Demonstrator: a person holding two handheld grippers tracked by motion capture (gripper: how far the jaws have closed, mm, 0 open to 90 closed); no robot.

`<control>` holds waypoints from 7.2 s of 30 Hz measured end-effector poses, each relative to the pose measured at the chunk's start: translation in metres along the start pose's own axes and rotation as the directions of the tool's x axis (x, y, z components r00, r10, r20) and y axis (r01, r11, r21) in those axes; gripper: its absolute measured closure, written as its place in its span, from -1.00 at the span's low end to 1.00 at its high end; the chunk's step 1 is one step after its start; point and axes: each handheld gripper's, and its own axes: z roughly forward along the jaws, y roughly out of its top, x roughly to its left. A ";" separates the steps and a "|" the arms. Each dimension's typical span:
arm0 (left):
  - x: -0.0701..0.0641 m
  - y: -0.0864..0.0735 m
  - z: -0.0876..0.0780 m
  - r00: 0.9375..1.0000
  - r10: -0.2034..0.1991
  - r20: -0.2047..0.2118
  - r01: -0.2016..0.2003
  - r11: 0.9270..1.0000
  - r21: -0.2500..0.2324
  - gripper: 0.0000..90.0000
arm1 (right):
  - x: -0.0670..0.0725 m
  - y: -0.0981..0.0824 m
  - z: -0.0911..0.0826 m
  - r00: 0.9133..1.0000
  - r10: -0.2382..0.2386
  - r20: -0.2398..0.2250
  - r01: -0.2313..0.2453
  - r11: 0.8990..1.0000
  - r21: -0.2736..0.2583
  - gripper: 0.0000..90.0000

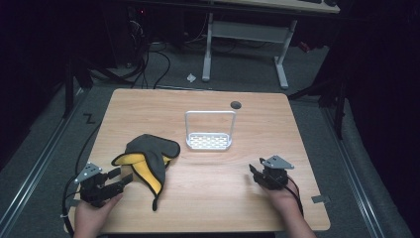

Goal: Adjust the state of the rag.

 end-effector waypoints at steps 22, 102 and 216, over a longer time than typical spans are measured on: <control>-0.019 0.014 -0.003 0.989 0.147 0.003 -0.147 0.989 -0.033 -0.09 | 0.003 0.000 0.000 1.000 0.013 0.024 -0.012 1.000 -0.020 0.11; -0.125 0.011 0.081 0.958 0.204 0.201 -0.240 0.955 0.175 0.65 | 0.022 0.002 0.005 0.997 -0.045 -0.070 0.045 0.999 0.001 0.07; -0.130 0.003 0.016 0.956 0.265 0.127 -0.274 0.960 0.058 0.87 | 0.022 0.008 -0.065 0.997 -0.065 -0.039 0.058 0.986 -0.159 0.92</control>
